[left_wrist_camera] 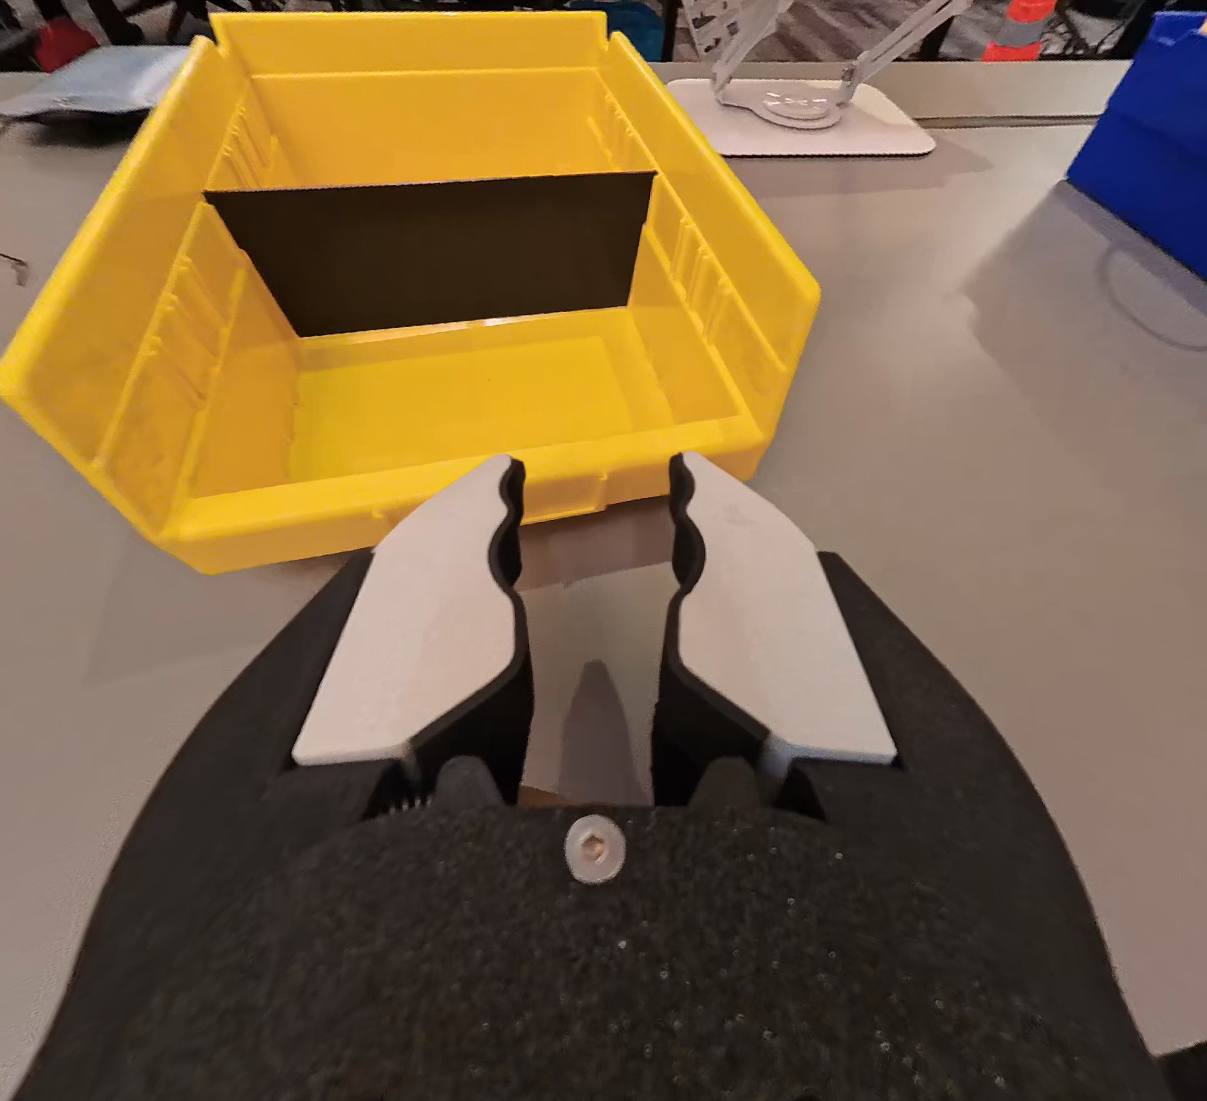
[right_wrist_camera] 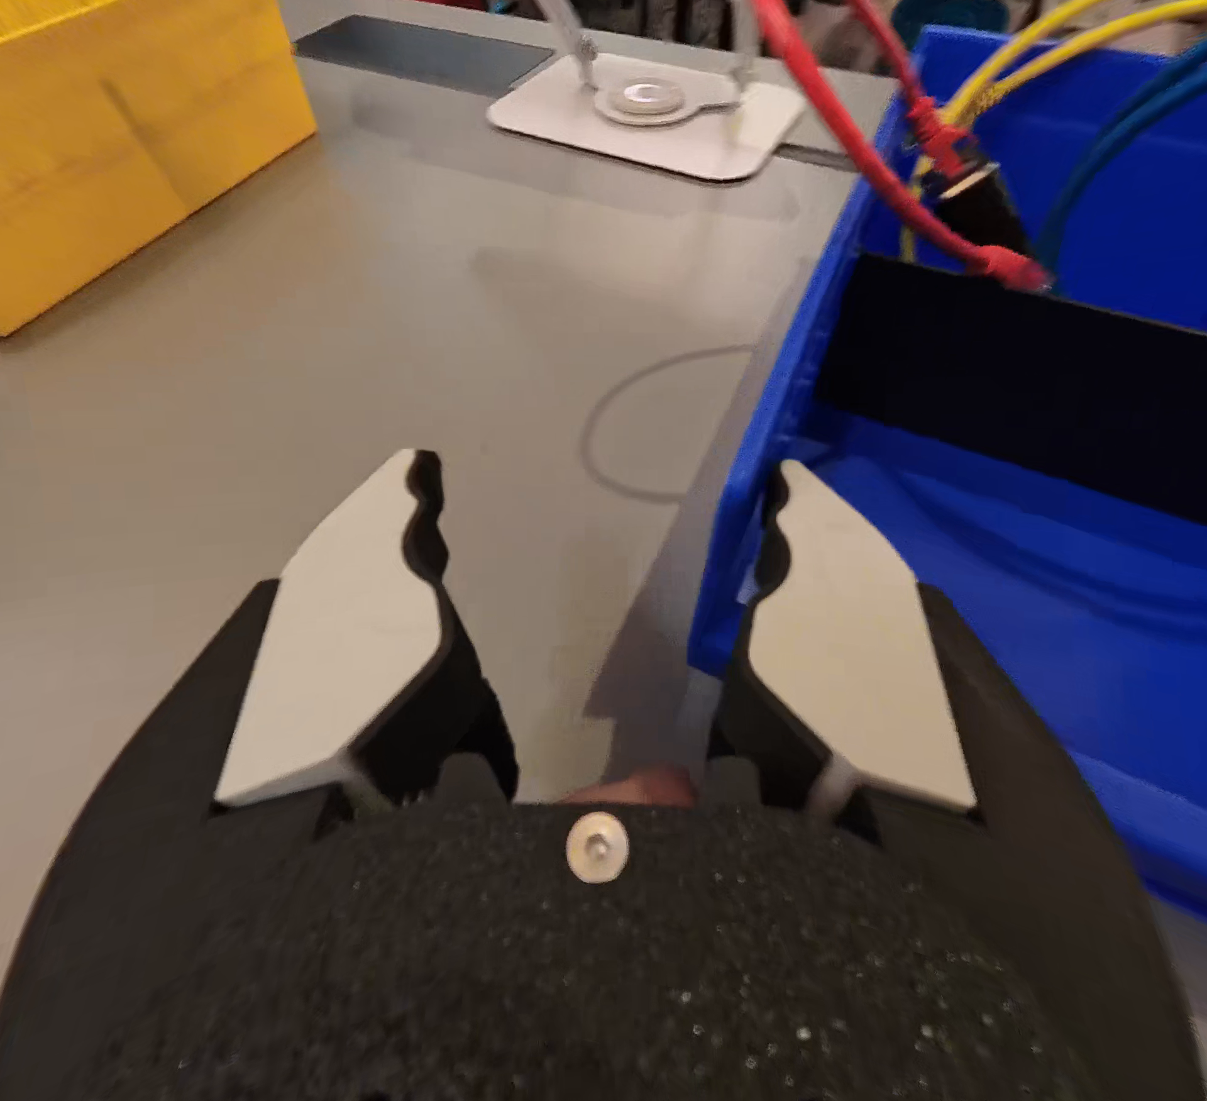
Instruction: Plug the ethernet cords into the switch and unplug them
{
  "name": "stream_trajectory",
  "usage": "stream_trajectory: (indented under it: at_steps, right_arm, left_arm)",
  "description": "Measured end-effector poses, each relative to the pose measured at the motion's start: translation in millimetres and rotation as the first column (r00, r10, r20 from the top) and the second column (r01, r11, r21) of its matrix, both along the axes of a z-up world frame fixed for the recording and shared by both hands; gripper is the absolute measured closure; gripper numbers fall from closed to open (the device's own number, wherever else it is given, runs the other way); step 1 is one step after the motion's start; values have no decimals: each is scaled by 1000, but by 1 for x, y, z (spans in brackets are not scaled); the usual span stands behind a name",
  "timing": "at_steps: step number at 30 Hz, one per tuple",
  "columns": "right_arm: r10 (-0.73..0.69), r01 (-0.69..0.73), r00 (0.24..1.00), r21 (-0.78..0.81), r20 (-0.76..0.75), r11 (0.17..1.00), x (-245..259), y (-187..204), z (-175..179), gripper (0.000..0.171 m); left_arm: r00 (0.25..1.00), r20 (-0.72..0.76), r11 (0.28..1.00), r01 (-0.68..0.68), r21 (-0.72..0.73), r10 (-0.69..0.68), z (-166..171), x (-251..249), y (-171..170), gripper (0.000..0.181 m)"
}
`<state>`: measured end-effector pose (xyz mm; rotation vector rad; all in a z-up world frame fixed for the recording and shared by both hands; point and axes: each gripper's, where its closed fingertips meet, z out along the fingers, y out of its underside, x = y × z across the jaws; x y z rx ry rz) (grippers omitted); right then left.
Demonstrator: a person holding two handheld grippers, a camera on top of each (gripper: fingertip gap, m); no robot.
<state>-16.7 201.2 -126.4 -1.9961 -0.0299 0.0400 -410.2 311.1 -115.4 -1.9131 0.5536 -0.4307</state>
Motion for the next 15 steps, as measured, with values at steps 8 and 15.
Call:
stream_trajectory:
  at_steps: [8, 15]
  right_arm:
    - [19, -61, 982, 219, 186, 974, -30, -51, 53, 93]
    - [-528, 485, 835, 244, 158, 840, 115, -105, 54, 100]
  left_arm:
    - [967, 106, 959, 207, 196, -230, 46, 92, -58, 119]
    - [848, 83, 851, 515, 104, -523, 28, 268, -126, 121]
